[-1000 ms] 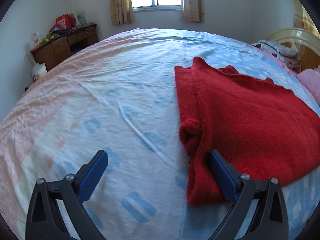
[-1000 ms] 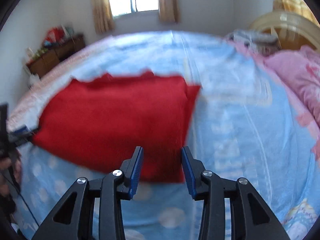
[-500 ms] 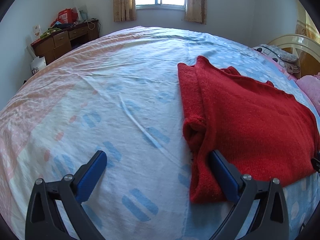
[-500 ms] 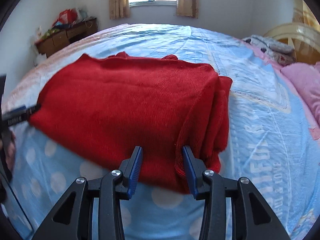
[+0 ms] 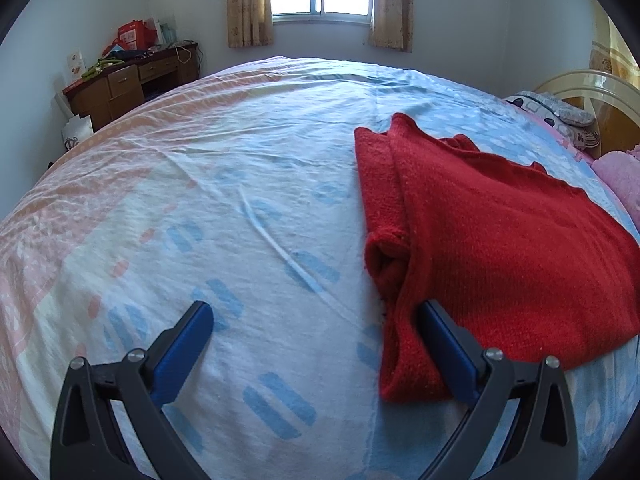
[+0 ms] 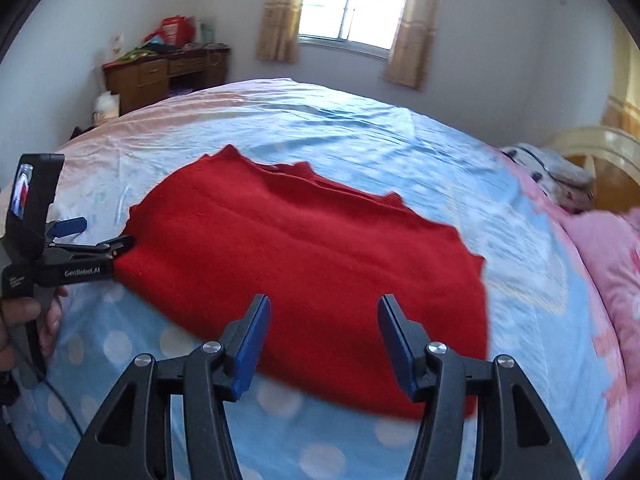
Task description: Fold small clothes
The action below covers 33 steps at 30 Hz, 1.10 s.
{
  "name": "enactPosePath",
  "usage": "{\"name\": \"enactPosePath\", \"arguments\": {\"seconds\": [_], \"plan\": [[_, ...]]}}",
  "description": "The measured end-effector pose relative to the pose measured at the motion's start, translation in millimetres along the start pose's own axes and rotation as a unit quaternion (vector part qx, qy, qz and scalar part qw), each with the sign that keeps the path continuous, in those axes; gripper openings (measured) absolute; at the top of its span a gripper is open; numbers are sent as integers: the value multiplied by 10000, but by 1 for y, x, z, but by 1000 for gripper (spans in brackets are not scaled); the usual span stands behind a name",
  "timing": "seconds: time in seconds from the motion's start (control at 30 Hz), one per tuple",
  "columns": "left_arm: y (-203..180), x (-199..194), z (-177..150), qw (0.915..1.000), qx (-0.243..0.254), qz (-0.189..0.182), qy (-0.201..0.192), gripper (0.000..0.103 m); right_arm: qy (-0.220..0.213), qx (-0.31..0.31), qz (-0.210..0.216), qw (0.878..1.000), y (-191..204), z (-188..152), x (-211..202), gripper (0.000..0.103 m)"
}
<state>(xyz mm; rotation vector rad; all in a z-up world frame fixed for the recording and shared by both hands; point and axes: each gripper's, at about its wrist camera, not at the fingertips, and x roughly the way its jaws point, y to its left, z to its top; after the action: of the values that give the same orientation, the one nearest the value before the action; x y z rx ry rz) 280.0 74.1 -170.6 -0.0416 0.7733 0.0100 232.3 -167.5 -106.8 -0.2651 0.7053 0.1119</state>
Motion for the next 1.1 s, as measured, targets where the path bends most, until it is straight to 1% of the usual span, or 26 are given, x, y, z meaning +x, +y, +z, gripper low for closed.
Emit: {"name": "enactPosePath", "arguments": {"seconds": [0.13,0.2,0.23,0.27,0.33,0.43,0.6,0.67,0.77,0.8,0.87,0.93,1.0,1.1], "plan": [[0,0,0,10000,-4,-7,-2,103,258,136,158,9995,-1,-1,22,57],[1,0,0,10000,-10,-17,-3,103,556,335,255,9976,-8,-13,33,57],[1,0,0,10000,-15,-26,-6,103,714,407,215,9964,-12,-20,38,57],[1,0,0,10000,-18,-33,-5,103,861,503,265,9947,-19,-31,45,59],[1,0,0,10000,-20,-37,-6,103,731,639,452,9942,-28,-40,42,62],[1,0,0,10000,-17,-35,8,103,759,662,485,9937,-32,-46,37,64],[4,-4,-1,9999,-27,-127,94,103,818,640,353,9940,-27,-46,35,65],[9,-9,-4,9997,-10,-229,105,103,888,619,281,9937,-24,-45,28,65],[19,-19,-8,9990,32,-433,65,103,690,315,208,9969,-12,-41,13,65],[22,-21,-9,9990,35,-440,33,103,572,172,214,9980,-5,-40,7,65],[28,-22,-9,9991,70,-418,38,103,479,-50,248,9985,5,-38,3,65],[33,-21,-9,9992,65,-377,80,103,503,-232,263,9981,15,-37,5,65],[38,-19,-9,9996,0,-243,119,103,556,-320,289,9975,23,-39,11,65],[45,-21,-9,9993,-123,-321,113,103,544,-397,348,9971,34,-39,13,65]]}}
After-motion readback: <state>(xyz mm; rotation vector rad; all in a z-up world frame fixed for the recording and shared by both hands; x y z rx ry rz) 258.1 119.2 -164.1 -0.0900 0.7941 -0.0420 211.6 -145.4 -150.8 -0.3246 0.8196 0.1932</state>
